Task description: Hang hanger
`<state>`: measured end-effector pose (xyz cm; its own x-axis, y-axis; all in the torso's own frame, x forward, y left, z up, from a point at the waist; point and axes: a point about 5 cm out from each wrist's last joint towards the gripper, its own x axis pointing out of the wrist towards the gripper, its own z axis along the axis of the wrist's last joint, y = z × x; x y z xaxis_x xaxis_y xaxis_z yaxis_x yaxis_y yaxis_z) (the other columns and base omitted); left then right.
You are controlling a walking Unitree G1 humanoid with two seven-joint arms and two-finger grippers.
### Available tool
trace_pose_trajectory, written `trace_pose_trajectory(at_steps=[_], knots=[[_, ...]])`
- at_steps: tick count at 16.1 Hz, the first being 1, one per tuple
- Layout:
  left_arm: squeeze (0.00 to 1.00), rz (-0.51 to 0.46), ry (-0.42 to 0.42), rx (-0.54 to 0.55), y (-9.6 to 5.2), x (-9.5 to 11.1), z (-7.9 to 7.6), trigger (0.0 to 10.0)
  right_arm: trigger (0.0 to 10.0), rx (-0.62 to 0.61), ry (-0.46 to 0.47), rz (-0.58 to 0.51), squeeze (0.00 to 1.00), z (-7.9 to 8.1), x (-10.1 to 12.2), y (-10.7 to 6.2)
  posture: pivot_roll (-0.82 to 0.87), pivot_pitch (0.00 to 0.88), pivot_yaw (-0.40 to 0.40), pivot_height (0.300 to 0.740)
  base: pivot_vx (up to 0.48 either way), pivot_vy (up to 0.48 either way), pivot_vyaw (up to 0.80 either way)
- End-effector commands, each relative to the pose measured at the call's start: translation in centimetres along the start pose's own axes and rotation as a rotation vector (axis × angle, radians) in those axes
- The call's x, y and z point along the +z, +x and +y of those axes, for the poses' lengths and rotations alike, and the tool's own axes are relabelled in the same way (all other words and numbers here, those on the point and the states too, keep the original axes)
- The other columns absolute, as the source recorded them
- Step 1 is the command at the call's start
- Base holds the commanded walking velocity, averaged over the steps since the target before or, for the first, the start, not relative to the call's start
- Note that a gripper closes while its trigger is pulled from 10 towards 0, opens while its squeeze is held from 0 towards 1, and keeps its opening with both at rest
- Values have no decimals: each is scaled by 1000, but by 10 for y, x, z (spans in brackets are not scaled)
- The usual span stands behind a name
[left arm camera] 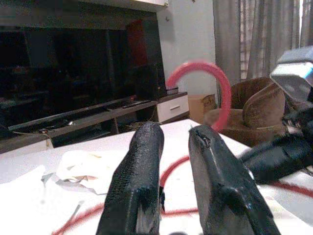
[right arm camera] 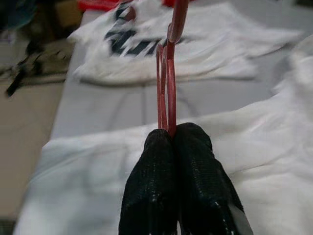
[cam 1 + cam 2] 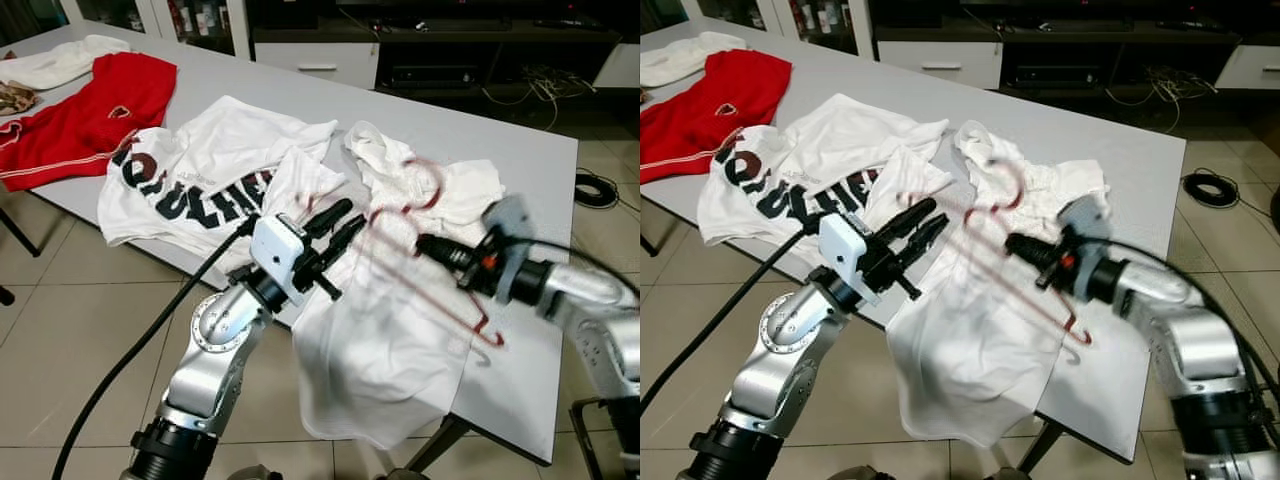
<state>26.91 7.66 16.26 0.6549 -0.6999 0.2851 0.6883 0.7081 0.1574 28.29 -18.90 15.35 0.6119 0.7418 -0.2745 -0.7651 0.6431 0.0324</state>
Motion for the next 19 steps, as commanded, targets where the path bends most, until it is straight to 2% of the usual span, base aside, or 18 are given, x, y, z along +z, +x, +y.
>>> trace_pose_trajectory(at_steps=[1, 2, 3, 5, 6, 7, 8, 10, 12, 14, 15, 17, 19], knots=[[0, 0, -18, 2, 0, 1, 1, 10000, 5098, 28, -14, 43, 0, 5, -3, 0, -110, 0, 32, 736, 0, 0, 0], [0, 1, -27, 1, 0, 1, 1, 10000, 6431, 43, -15, 106, 0, 7, -13, 2, -102, 0, 31, 736, 0, 0, 0], [0, 5, -32, 2, 0, 1, 1, 10000, 7216, 45, -30, 140, 0, 8, -18, 3, -102, 0, 31, 736, 0, 0, 0], [0, 14, -38, 2, -2, 0, 1, 10000, 7333, 4, -68, 218, 0, 3, -28, 7, -102, 0, 31, 736, 0, 0, 0], [0, 22, -27, 6, -4, 0, 1, 10000, 6902, -110, -99, 262, 0, -10, -31, 12, -92, 0, 30, 736, 0, 0, 0], [0, 25, -17, 7, -4, -1, 1, 10000, 7843, -225, -124, 281, 0, -24, -31, 14, -92, 0, 30, 736, 0, 0, 0], [0, 25, -12, 7, -4, 0, 1, 10000, 8353, -331, -143, 278, 0, -37, -26, 15, -92, 0, 30, 736, 0, 0, 0], [0, 24, -9, 8, -4, 0, 1, 10000, 8745, -391, -152, 278, 0, -45, -23, 15, -82, 0, 30, 736, 0, 0, 0], [0, 27, -2, 10, -5, 1, 3, 10000, 8235, -529, -184, 286, 0, -63, -23, 10, -77, 0, 32, 736, 0, 0, 0], [0, 28, 0, 11, -5, 1, 3, 10000, 8039, -586, -183, 270, 0, -69, -24, 9, -76, 0, 34, 736, 0, 0, 0], [0, 28, 0, 11, -6, 1, 3, 10000, 7412, -615, -181, 249, 0, -71, -22, 9, -77, 0, 38, 736, 0, 0, 0], [0, 28, 4, 3, -4, 2, 3, 10000, 6863, -679, -181, 167, 0, -77, -12, 11, -80, 0, 43, 736, 0, 0, 0], [0, 29, 7, -4, -3, 2, 4, 10000, 6745, -725, -180, 85, 0, -82, -3, 11, -86, 0, 45, 736, 0, 0, 0]])
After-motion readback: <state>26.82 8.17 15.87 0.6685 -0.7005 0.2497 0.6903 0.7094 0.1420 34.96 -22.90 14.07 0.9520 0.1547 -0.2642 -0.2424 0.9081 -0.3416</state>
